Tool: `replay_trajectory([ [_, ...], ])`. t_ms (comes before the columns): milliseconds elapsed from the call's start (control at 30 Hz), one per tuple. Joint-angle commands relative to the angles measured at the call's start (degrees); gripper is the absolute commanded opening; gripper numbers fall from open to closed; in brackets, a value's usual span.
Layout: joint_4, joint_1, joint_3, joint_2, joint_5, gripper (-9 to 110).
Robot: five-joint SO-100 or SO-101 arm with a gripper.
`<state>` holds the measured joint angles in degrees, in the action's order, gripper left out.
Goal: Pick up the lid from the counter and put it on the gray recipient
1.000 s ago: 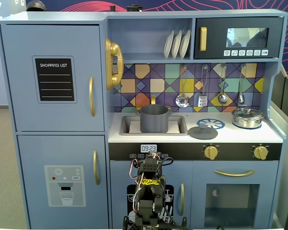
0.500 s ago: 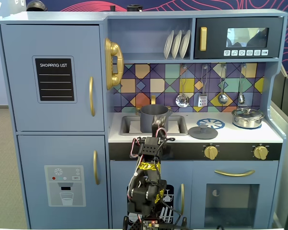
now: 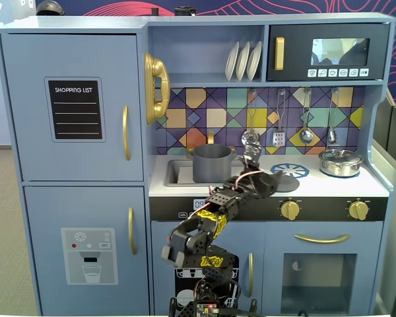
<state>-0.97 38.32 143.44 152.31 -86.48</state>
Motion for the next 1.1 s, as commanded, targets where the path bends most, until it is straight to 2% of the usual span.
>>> replay_trajectory([
  [0,-9.1,2.2,-1.1,-5.9,1.8,35],
  [433,-15.3,-1.5,-9.9,-24.5,-3.1,35],
  [1067,-19.5,-3.9,-20.2,-40.0,-7.3,33],
])
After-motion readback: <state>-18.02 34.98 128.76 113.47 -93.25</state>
